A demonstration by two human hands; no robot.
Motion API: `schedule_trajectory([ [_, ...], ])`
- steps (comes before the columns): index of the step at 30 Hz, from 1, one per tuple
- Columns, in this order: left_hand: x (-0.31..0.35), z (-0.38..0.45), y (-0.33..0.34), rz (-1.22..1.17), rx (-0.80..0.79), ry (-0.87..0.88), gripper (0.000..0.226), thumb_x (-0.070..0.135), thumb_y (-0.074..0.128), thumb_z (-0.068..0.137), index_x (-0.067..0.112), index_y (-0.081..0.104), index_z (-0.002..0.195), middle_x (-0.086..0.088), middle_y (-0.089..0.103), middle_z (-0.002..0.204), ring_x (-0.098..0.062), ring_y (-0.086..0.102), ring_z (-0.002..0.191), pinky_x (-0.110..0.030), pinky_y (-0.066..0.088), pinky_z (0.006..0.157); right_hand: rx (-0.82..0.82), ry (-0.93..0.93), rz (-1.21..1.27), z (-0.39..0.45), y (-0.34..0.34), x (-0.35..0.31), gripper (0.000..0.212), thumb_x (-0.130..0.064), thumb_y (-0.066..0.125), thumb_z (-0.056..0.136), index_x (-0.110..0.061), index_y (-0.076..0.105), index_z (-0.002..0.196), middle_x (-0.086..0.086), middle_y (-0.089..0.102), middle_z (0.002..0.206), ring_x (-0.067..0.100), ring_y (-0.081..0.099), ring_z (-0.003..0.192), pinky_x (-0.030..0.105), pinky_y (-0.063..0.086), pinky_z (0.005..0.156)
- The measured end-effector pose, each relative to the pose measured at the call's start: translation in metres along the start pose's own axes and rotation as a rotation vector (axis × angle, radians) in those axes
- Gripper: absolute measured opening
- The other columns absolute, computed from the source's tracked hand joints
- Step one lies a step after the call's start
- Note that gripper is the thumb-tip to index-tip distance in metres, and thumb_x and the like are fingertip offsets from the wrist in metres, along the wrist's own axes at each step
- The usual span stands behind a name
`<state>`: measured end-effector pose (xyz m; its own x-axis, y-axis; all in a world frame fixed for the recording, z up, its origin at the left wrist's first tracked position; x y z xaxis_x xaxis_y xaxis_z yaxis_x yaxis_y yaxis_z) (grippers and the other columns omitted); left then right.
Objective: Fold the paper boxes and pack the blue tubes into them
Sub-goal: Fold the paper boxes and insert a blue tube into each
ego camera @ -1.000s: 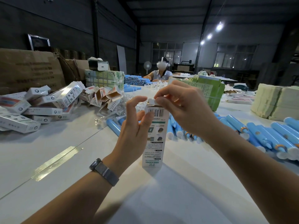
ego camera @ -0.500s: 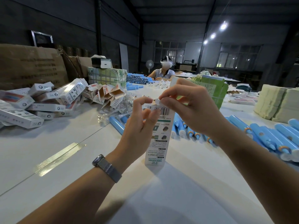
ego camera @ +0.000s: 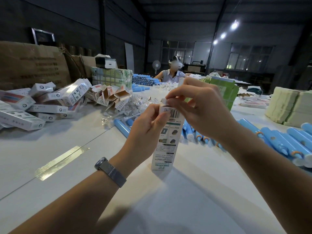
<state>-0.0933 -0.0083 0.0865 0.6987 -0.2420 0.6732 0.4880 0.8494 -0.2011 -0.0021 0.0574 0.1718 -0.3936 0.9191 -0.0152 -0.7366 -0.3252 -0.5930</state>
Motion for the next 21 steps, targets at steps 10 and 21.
schedule_trajectory([
  [10, 0.0031, -0.0014, 0.0009, -0.005, 0.002, 0.023, 0.017, 0.039, 0.04, 0.098, 0.029, 0.052, 0.092, 0.026, 0.065, 0.081, 0.001, 0.062, 0.075, -0.013, 0.046, 0.063, -0.065, 0.008, 0.026, 0.0011, -0.0023, 0.0047, 0.008, -0.016, 0.07, 0.091, -0.01, 0.075, 0.091, -0.003, 0.058, 0.08, 0.007, 0.059, 0.075, 0.028, 0.053, 0.062],
  [21, 0.0063, -0.002, 0.0007, -0.052, -0.018, 0.026, 0.023, 0.046, 0.042, 0.089, 0.025, 0.051, 0.092, 0.029, 0.066, 0.082, 0.007, 0.065, 0.081, -0.009, 0.049, 0.064, -0.104, 0.02, 0.055, 0.0009, -0.0005, 0.0037, 0.007, -0.019, 0.071, 0.09, -0.014, 0.076, 0.091, -0.001, 0.06, 0.08, 0.014, 0.061, 0.078, 0.039, 0.052, 0.068],
])
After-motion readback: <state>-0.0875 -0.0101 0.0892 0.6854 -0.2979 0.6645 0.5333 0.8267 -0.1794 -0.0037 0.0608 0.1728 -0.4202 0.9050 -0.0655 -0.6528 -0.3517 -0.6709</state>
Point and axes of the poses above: each hand's wrist, its own z-axis towards the middle knuckle, its own y-axis out of the palm, x = y × z, the point moved 9 cm from there along z, towards the middle knuckle
